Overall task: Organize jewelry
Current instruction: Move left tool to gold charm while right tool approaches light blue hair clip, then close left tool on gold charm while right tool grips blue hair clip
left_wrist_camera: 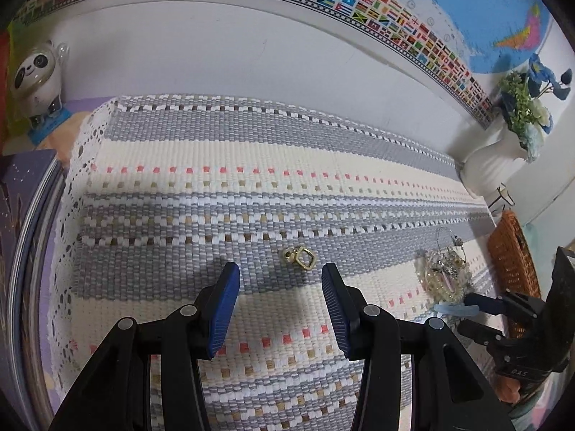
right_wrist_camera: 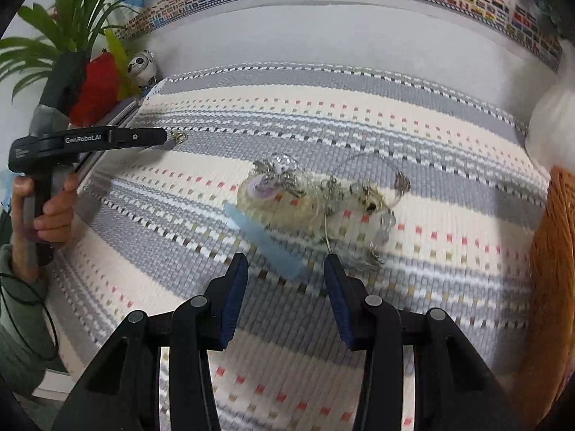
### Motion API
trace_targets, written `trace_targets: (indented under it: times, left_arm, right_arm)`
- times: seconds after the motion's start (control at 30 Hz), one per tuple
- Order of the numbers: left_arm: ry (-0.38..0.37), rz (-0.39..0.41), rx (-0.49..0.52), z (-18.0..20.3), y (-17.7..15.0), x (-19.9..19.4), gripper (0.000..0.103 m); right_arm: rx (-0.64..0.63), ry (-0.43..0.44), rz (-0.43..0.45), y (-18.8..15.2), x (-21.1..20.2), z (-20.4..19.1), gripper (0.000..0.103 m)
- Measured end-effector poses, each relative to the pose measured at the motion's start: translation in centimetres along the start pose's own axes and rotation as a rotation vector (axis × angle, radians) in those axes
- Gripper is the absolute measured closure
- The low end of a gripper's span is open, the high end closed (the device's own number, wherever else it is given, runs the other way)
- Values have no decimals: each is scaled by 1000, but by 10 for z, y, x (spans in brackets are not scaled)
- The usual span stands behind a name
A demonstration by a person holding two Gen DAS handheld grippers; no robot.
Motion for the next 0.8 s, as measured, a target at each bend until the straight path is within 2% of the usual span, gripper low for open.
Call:
trace_targets:
  times: [0.13, 0.3, 0.4, 0.63, 0.7, 0.73, 0.77, 0.8]
  left_arm:
    - [-20, 15, -27, -5, 0, -1, 55]
    - [93, 7, 127, 21, -1, 6, 55]
    - [127, 1, 206, 36, -1, 11, 55]
    - [174, -5, 247, 47, 10, 24, 55]
    - [196, -2, 270, 52, 10, 25, 62]
    - [193, 1, 279, 54, 10, 26, 73]
    - [188, 3, 284, 56, 10, 26, 83]
    - [190, 5, 289, 57, 10, 26, 86]
  right_arm:
    - [-45, -15, 18, 1, 5, -9, 56]
    - [-118, -60, 47, -5, 10, -25, 55]
    - [-125, -43, 45, -6, 10, -28, 55]
    - [-139, -52, 53, -5, 10, -31, 55]
    - [-141, -47, 54, -5, 11, -33, 58]
    - [-145, -46, 56, -5, 10, -34, 62]
    - [-151, -44, 59, -5, 10, -35, 70]
    - [-154, -40, 59, -7, 8, -36, 75]
Point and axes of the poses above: each gripper's, at about its wrist camera, not at the fingertips, and x roughly the way its jaws point, z to its right, y to its top, the point moved 3 cm from there along x, roughly the way its jaws point, and after that the axes turned 13 degrees about x, right-handed, at the moved point
